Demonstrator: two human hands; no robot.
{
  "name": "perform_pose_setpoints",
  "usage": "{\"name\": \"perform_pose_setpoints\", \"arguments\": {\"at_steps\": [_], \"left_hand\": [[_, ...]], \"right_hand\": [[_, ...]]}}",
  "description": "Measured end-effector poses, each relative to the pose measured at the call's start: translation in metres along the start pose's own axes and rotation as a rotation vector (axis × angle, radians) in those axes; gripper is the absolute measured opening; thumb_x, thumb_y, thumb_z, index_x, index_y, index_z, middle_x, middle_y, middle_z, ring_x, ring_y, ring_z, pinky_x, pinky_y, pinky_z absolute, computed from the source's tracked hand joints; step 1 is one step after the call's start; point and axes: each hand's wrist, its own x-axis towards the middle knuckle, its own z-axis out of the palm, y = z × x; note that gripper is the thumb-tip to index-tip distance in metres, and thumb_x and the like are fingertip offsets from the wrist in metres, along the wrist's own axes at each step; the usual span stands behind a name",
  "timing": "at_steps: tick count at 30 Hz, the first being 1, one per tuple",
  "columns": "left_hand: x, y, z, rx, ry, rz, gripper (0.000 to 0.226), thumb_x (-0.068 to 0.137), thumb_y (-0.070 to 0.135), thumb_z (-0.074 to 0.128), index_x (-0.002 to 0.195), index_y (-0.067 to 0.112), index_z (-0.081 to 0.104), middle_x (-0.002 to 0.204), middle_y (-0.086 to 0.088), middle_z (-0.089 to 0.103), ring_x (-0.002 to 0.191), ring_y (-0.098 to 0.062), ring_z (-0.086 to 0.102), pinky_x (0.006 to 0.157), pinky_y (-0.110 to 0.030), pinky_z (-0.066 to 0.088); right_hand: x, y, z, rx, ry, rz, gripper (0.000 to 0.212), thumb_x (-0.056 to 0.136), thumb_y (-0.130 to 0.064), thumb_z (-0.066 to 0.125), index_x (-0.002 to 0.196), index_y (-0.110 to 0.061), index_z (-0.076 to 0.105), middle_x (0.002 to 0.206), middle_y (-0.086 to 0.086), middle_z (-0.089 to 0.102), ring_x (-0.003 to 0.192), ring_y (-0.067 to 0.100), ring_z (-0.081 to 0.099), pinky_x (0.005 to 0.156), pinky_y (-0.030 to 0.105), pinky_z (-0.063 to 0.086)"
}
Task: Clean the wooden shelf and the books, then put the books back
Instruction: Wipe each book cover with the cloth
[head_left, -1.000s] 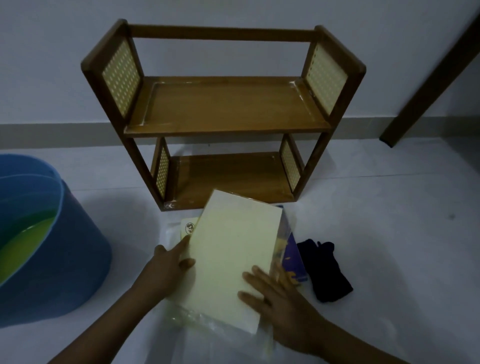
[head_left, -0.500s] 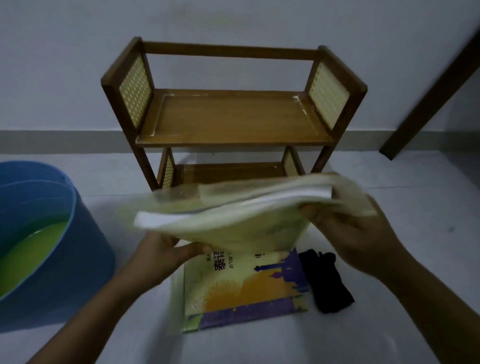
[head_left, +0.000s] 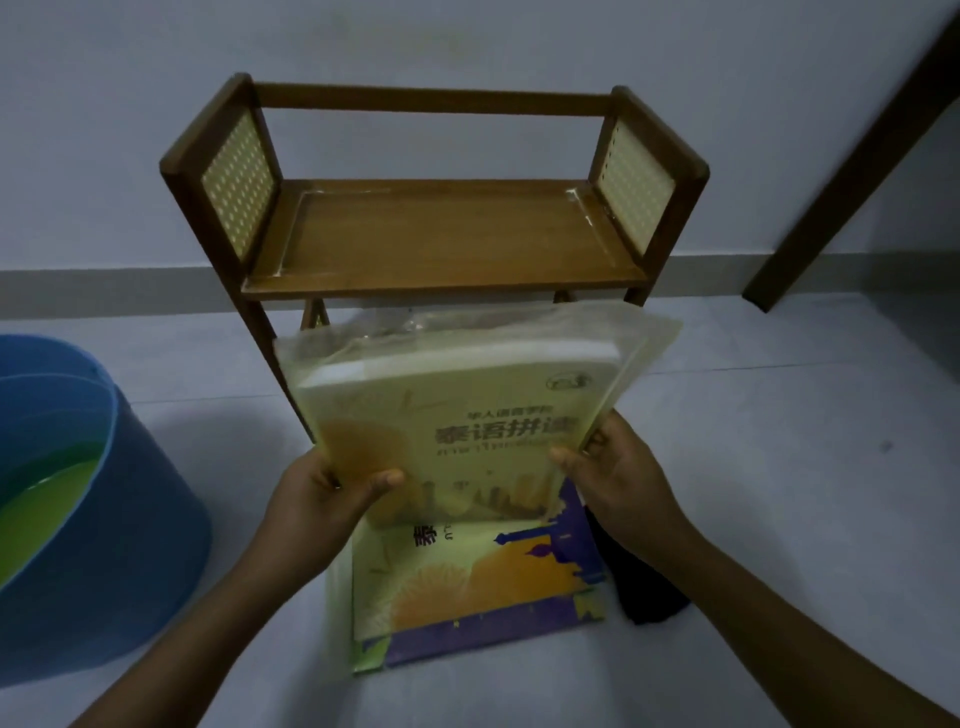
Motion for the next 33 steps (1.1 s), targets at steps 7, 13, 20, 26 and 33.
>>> {"name": "perform_pose_setpoints", "arguments": {"at_steps": [7, 13, 20, 26, 33], "left_hand": [[-0.007, 0.007, 0.013, 0.080, 0.025, -0.039, 0.055, 0.058, 0.064, 0.069, 0.105, 0.037, 0.062, 0.090, 0.025, 0.071, 0.090, 0.002, 0.066, 0.081, -0.029, 0.054], [0.001, 0.066, 0.076, 0.160, -0.076, 0.063, 0.048, 0.078, 0.036, 0.072, 0.119, 0.026, 0.049, 0.103, 0.017, 0.063, 0.090, -0.002, 0.063, 0.072, -0.026, 0.055], [0.030, 0.082, 0.231, -0.027, -0.399, -0.173, 0.048, 0.093, 0.026, 0.059, 0.133, 0.014, 0.036, 0.116, 0.002, 0.056, 0.092, -0.013, 0.059, 0.070, -0.024, 0.057], [0.041, 0.059, 0.302, -0.114, -0.575, -0.380, 0.021, 0.095, 0.015, 0.053, 0.113, 0.006, 0.056, 0.110, -0.014, 0.065, 0.095, -0.027, 0.064, 0.078, -0.031, 0.054], [0.045, 0.046, 0.300, -0.011, -0.659, -0.282, 0.028, 0.097, 0.022, 0.051, 0.124, 0.017, 0.048, 0.129, 0.001, 0.055, 0.109, -0.015, 0.056, 0.090, -0.027, 0.047]], "right_hand": [[-0.008, 0.010, -0.003, 0.002, 0.021, 0.016, 0.030, 0.094, -0.005, 0.054, 0.117, -0.024, 0.055, 0.113, -0.007, 0.067, 0.106, 0.004, 0.064, 0.087, 0.025, 0.055], [-0.032, -0.002, -0.079, 0.045, 0.224, 0.029, 0.032, 0.092, -0.004, 0.057, 0.117, -0.024, 0.051, 0.109, -0.005, 0.069, 0.102, 0.010, 0.067, 0.082, 0.028, 0.057], [-0.031, 0.052, -0.192, -0.417, 0.433, 0.331, 0.048, 0.095, -0.011, 0.051, 0.140, -0.024, 0.042, 0.126, 0.004, 0.060, 0.099, 0.017, 0.060, 0.080, 0.028, 0.045], [-0.012, 0.119, -0.232, -0.616, 0.310, 0.502, 0.050, 0.094, -0.002, 0.043, 0.140, -0.020, 0.044, 0.127, 0.012, 0.060, 0.100, 0.025, 0.055, 0.079, 0.024, 0.037], [-0.013, 0.151, -0.221, -0.683, 0.269, 0.529, 0.041, 0.092, -0.002, 0.040, 0.127, -0.018, 0.054, 0.115, 0.014, 0.065, 0.084, 0.023, 0.055, 0.072, 0.027, 0.044]]}}
